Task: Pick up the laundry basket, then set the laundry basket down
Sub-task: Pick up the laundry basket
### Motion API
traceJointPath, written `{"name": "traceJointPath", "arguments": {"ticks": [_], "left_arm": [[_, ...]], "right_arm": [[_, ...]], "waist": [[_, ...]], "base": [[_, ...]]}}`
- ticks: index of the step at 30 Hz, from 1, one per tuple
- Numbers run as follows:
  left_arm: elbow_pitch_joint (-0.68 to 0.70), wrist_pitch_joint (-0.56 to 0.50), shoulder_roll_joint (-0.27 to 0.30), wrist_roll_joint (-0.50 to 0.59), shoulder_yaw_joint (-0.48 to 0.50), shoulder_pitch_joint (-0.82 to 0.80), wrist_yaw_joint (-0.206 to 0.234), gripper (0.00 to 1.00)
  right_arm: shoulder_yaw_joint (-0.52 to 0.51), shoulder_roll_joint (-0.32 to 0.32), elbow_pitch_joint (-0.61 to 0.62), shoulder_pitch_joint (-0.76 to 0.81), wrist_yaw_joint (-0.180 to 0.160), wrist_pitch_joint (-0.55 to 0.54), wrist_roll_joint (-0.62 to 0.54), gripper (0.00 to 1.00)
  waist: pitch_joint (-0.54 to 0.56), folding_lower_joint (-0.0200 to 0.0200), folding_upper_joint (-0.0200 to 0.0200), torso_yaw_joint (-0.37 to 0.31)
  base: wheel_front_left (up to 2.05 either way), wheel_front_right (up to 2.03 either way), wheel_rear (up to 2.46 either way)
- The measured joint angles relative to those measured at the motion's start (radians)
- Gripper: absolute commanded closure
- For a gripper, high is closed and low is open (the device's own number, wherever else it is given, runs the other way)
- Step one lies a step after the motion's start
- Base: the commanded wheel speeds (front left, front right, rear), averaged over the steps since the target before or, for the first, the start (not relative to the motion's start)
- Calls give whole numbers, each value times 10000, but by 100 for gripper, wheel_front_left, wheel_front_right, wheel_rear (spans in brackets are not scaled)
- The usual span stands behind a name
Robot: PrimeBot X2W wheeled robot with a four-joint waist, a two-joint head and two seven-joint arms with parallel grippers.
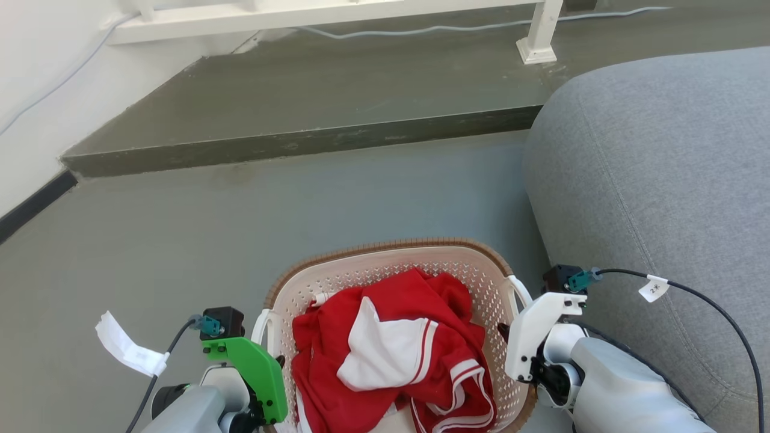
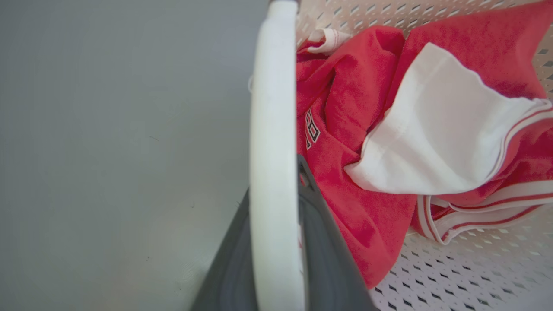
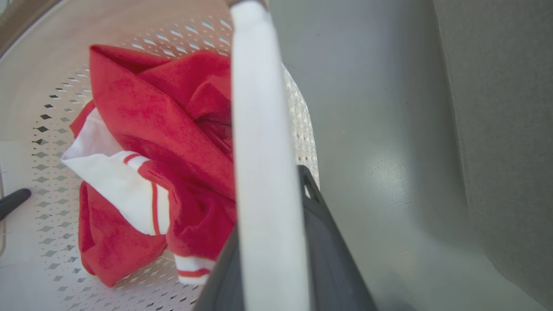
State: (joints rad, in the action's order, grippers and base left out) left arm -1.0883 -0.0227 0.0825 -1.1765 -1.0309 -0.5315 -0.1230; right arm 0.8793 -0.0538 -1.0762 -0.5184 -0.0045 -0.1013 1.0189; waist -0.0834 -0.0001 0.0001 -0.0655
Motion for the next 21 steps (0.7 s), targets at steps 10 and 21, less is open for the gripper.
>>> {"name": "traceJointPath", "arguments": {"ticks": [10,21], "left_arm": [[-134,-257,-59,-44,-12,-3,0,100],[-301,-378,-117,-58,-42,-4,0,100]], "right_arm": [[159,-29,2,3,0,-245,199,100],[336,-36,-4,3,-2,-332,288,100]], "waist": [[94,0,0,-18],[144,0,0,-11]], "base": [[0,0,0],[0,0,0]]}}
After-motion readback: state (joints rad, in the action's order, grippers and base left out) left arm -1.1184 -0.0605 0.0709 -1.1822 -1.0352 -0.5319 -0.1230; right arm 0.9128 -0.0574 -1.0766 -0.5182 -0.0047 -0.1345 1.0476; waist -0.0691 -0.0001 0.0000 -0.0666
